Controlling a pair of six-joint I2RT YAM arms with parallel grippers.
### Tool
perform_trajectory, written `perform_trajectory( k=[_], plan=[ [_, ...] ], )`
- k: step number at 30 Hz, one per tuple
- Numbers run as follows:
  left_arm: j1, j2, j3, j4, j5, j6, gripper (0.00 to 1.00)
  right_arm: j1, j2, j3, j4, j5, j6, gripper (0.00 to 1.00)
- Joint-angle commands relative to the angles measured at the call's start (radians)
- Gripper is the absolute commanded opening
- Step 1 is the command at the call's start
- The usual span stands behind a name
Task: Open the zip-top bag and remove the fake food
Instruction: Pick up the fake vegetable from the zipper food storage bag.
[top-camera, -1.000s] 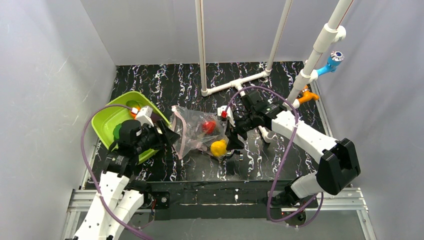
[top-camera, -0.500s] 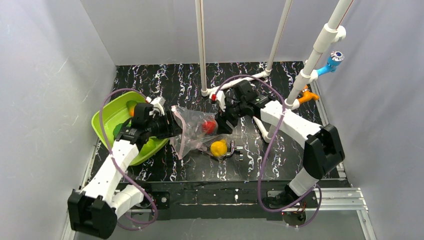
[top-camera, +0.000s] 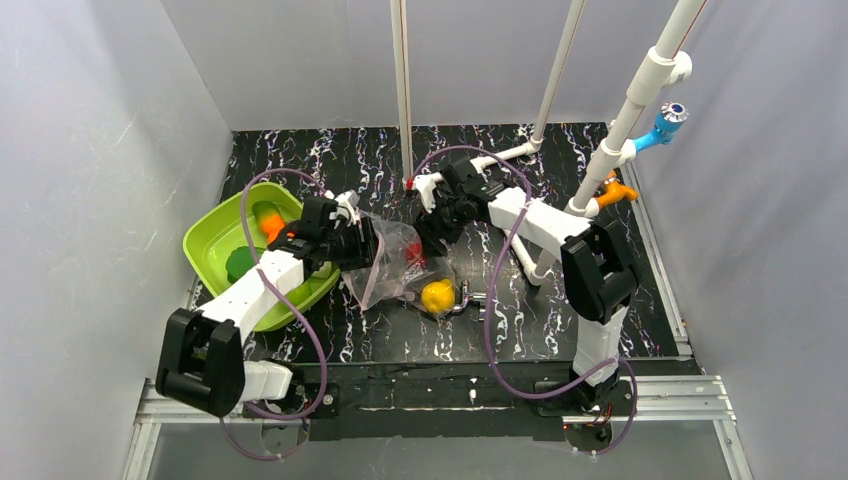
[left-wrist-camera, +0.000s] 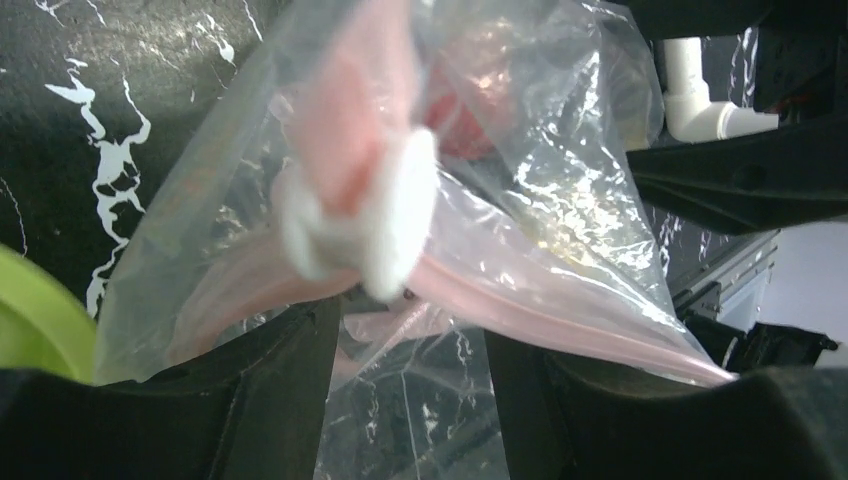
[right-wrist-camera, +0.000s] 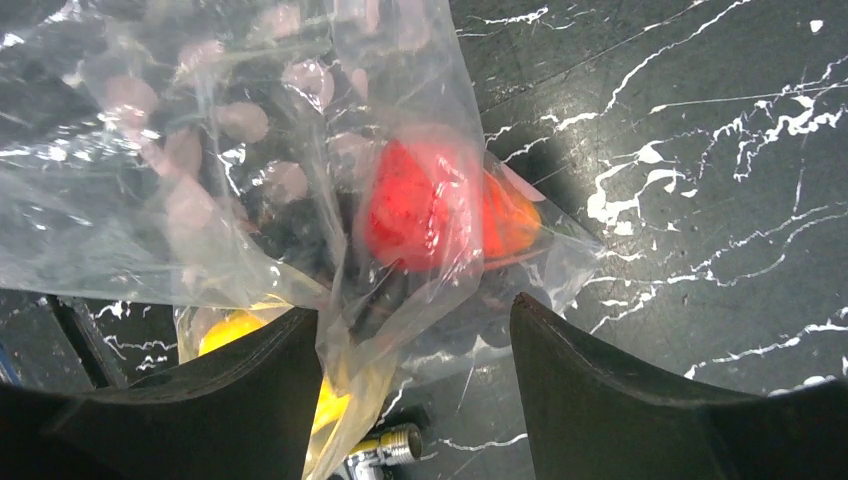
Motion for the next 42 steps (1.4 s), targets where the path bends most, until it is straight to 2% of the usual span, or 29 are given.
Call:
perform_trajectory(
  k=[1,10,11,13,16,21,27,34,39,42],
  plan=[
    [-0.021,0.044,0.02,0.093,-0.051,-0.034,0.53,0.006,0.033,0.067,0.017,0.002,0.039,0.72],
    [-0.079,0.108,0.0,0.21,-0.097,-0.084,0.53,0.004,0.114,0.122,0.001,-0.059,0.048,0.69],
    [-0.081,0.097,-0.02,0.222,-0.105,-0.093,0.51,0.003,0.119,0.125,0.0,-0.063,0.05,0.67],
    [-0.082,0.078,-0.066,0.276,-0.121,-0.116,0.39,-0.001,0.128,0.128,0.0,-0.075,0.06,0.62],
    [-0.082,0.102,-0.098,0.312,-0.11,-0.144,0.28,-0.003,0.14,0.132,-0.003,-0.088,0.071,0.54],
    [-0.094,0.169,-0.105,0.38,-0.057,-0.185,0.24,-0.003,0.152,0.136,-0.003,-0.121,0.088,0.41],
    [-0.116,0.241,-0.053,0.363,-0.07,-0.181,0.4,-0.005,0.187,0.161,-0.02,-0.138,0.108,0.28],
    [-0.129,0.277,-0.082,0.464,-0.058,-0.229,0.57,-0.007,0.205,0.168,-0.03,-0.121,0.124,0.07],
    [-0.132,0.246,-0.101,0.493,-0.064,-0.229,0.67,-0.017,0.216,0.17,-0.037,-0.12,0.128,0.03],
    [-0.132,0.27,-0.081,0.477,-0.076,-0.22,0.68,-0.017,0.221,0.171,-0.04,-0.14,0.129,0.02]
  ],
)
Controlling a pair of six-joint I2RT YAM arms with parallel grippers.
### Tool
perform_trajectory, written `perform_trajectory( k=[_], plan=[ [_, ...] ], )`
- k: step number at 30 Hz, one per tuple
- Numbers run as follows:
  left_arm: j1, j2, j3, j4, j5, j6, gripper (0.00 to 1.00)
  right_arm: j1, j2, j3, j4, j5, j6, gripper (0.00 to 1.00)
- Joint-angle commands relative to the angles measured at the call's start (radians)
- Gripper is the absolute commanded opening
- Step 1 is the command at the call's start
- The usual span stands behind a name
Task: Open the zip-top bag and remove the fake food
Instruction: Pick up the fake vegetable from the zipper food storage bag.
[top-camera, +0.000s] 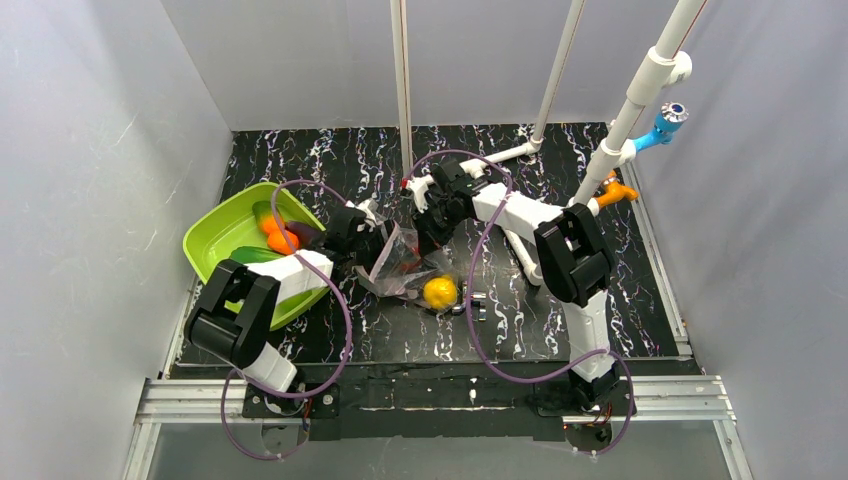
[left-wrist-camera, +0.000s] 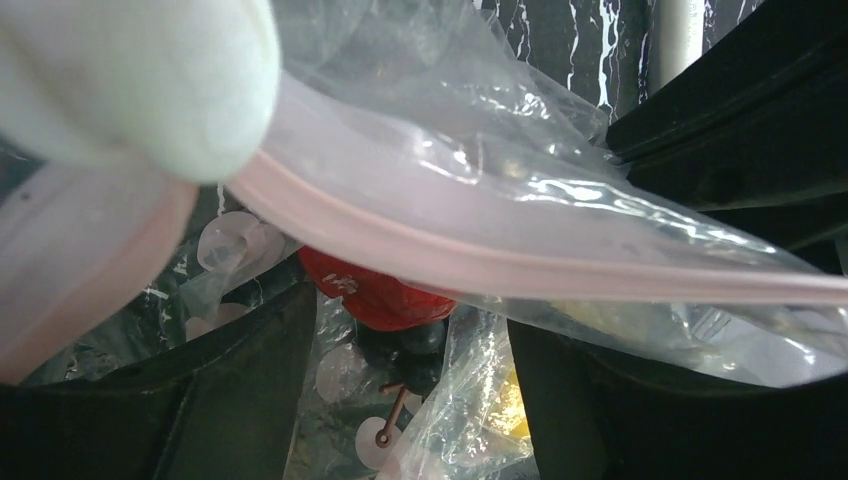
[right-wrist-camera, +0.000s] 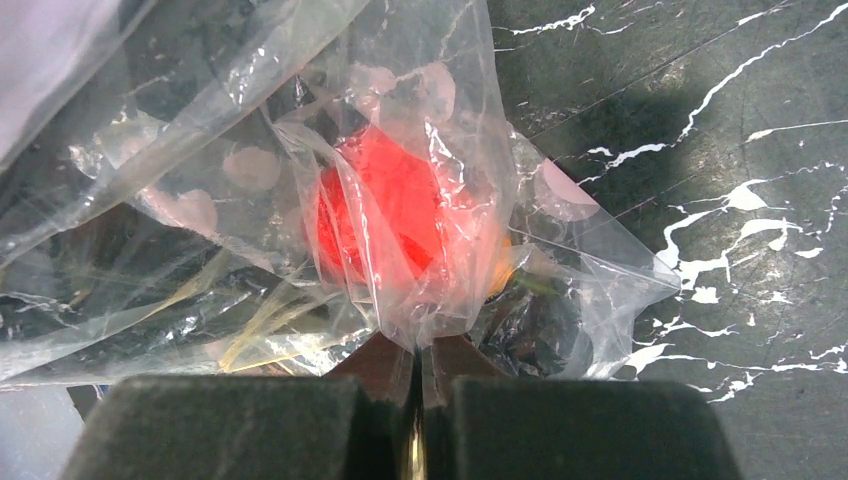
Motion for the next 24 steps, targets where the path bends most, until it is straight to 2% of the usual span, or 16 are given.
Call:
perform_trajectory(
  k=[1,6,13,14,15,16,17,21,24],
  plan=[
    [-0.007,-0.004,0.021,0.003,-0.012,0.008,0.69,-0.008,0.019,0.043,-0.013,-0.028,0.008,0.02],
    [-0.009,0.053,0.047,-0.01,-0.063,0.006,0.64,-0.008,0.021,0.043,-0.016,-0.032,0.009,0.01],
    [-0.022,0.116,0.071,0.053,-0.017,0.004,0.64,-0.008,0.036,0.047,-0.025,-0.047,0.008,0.01],
    [-0.024,0.122,0.078,0.052,-0.019,0.009,0.56,-0.008,0.037,0.047,-0.026,-0.047,0.007,0.01],
    [-0.024,0.114,0.072,0.046,-0.04,0.016,0.3,-0.008,0.032,0.049,-0.03,-0.046,0.004,0.01],
    [-0.024,0.099,0.067,0.034,-0.047,0.025,0.21,-0.009,0.03,0.049,-0.034,-0.044,0.001,0.01],
    [-0.024,-0.001,0.05,-0.04,-0.064,0.067,0.01,-0.018,0.006,0.042,-0.042,-0.046,-0.007,0.01],
    [-0.024,-0.255,0.025,-0.286,-0.086,0.123,0.0,-0.053,-0.068,0.0,-0.041,-0.029,-0.037,0.01],
    [-0.025,-0.351,-0.015,-0.346,-0.055,0.113,0.0,-0.063,-0.102,-0.043,-0.039,-0.028,-0.059,0.01]
  ],
)
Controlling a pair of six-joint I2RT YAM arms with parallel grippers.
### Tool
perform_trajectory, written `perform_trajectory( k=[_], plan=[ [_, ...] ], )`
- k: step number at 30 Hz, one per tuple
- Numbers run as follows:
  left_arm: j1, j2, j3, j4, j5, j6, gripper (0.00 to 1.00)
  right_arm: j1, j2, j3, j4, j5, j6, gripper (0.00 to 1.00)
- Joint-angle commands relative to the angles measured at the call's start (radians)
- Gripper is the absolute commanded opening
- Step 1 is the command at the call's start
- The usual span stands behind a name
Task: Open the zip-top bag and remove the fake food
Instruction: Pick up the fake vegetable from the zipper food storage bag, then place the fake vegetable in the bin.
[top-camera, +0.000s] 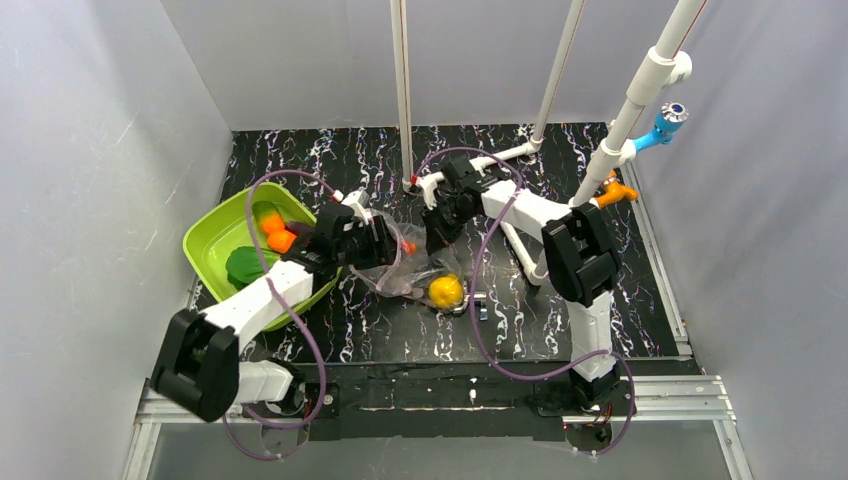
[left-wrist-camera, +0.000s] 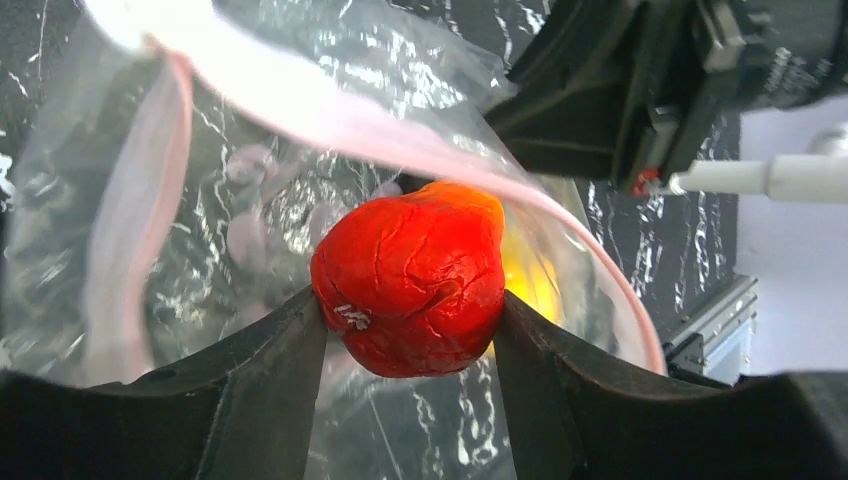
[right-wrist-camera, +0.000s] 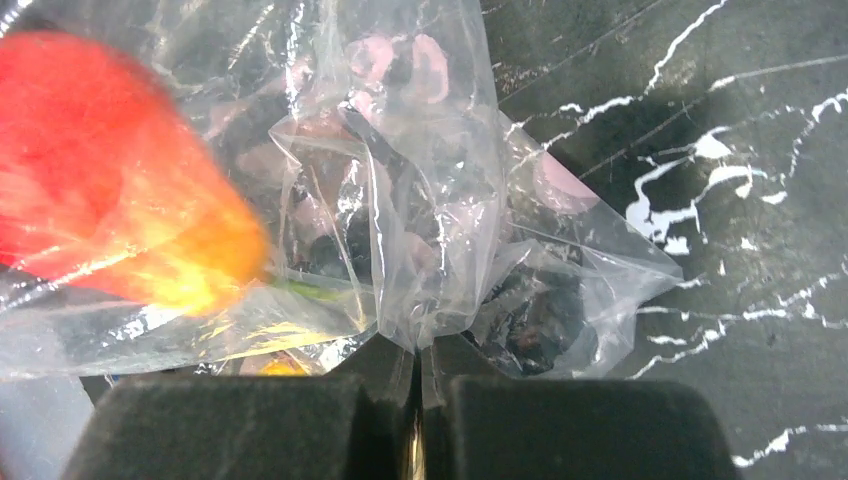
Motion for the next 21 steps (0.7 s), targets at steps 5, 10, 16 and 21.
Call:
perform_trajectory(
  k=[5,10,16,21],
  plan=[
    [-0.006,-0.259,-0.024,-0.294,0.003,0.04,0.0,-0.03,-0.107,-0.05,-0.02,-0.02,-0.063,0.01],
    [0.0,-0.357,0.027,-0.49,-0.09,0.109,0.0,-0.044,-0.119,-0.06,-0.024,-0.039,-0.072,0.01],
    [0.007,-0.425,0.084,-0.622,-0.228,0.146,0.0,-0.044,-0.135,-0.073,-0.025,-0.053,-0.084,0.01],
    [0.038,-0.467,0.131,-0.699,-0.368,0.177,0.0,-0.047,-0.135,-0.078,-0.026,-0.058,-0.087,0.01]
  ],
)
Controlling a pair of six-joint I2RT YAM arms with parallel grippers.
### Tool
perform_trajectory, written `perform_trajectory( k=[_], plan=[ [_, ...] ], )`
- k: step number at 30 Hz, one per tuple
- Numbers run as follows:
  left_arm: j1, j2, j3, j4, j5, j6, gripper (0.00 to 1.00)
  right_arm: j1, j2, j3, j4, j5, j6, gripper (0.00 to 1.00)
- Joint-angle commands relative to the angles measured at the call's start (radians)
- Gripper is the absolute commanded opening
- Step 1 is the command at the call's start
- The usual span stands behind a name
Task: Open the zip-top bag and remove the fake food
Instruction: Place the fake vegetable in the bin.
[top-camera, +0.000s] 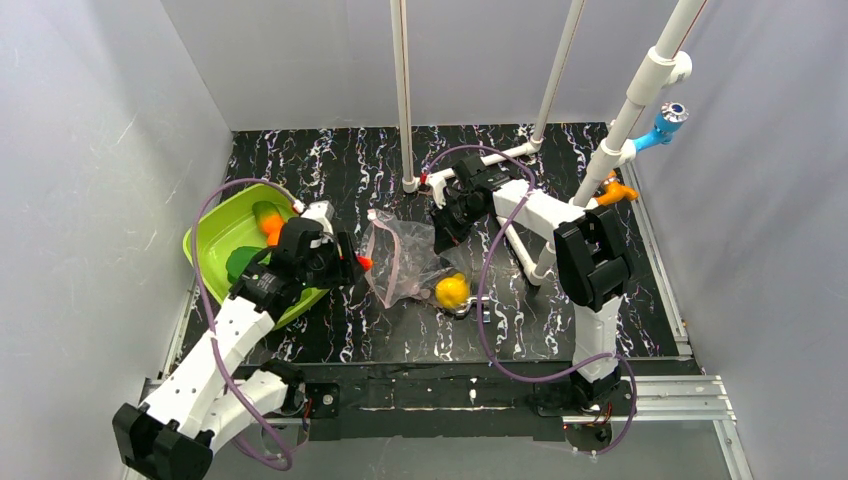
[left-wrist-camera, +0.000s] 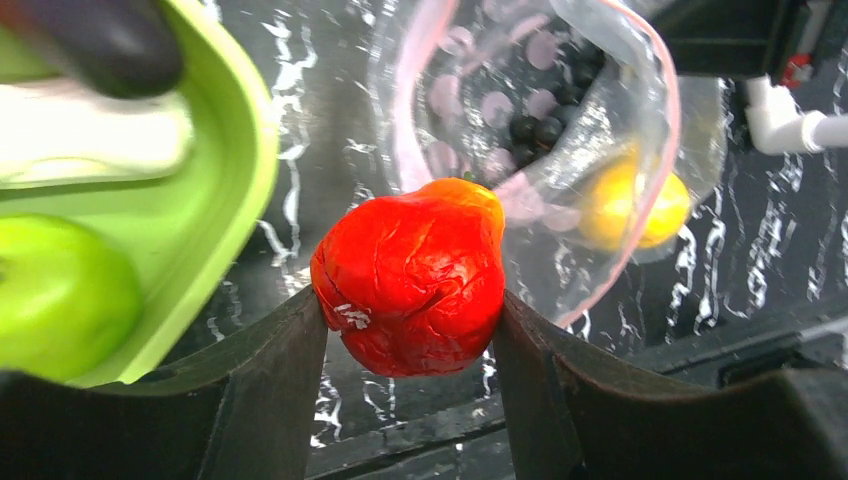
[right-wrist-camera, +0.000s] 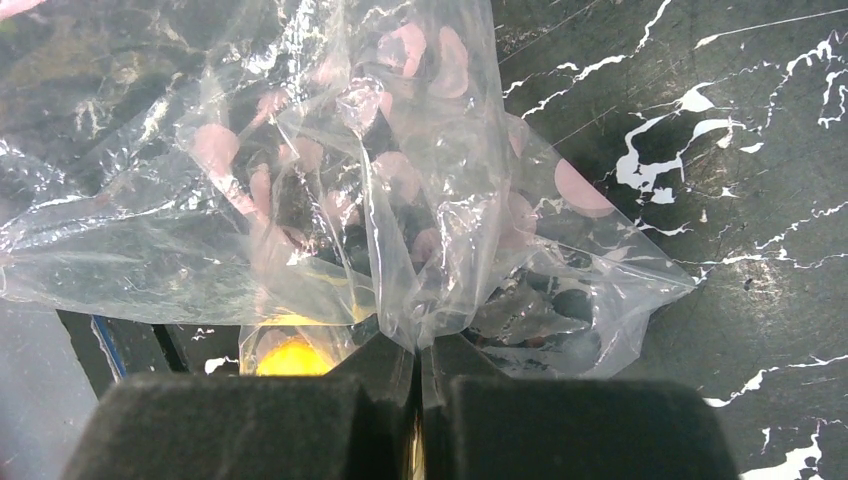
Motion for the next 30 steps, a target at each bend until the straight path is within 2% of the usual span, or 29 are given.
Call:
perform_trajectory(
  k=[1,6,10,16,23,27,29,30],
  plan=[
    [0.045,-0.045,0.068,-0.125,-0.157,0.056,0.0,-0.005,-0.052,-0.008,-0.006,-0.035,-0.021,0.01],
    [0.198,-0.056,0.077,-0.132,-0.185,0.086,0.0,-0.005,-0.047,-0.008,-0.007,-0.04,-0.025,0.02],
    [0.322,0.003,0.059,-0.094,-0.184,0.11,0.0,-0.006,-0.045,-0.007,-0.009,-0.044,-0.027,0.03],
    [0.413,0.109,0.048,-0.019,-0.257,0.142,0.0,-0.006,-0.046,-0.007,-0.011,-0.043,-0.029,0.04],
    [0.575,0.209,0.092,0.063,-0.177,0.11,0.0,-0.006,-0.041,-0.006,-0.012,-0.047,-0.031,0.05],
    [0.659,0.299,0.143,0.075,-0.156,0.071,0.09,-0.006,-0.041,-0.006,-0.012,-0.049,-0.03,0.05],
    [0.699,0.345,0.171,0.076,-0.15,0.046,0.23,-0.005,-0.039,-0.006,-0.013,-0.052,-0.03,0.06],
    [0.713,0.366,0.184,0.073,-0.148,0.037,0.35,-0.006,-0.039,-0.005,-0.013,-0.054,-0.029,0.06]
  ],
)
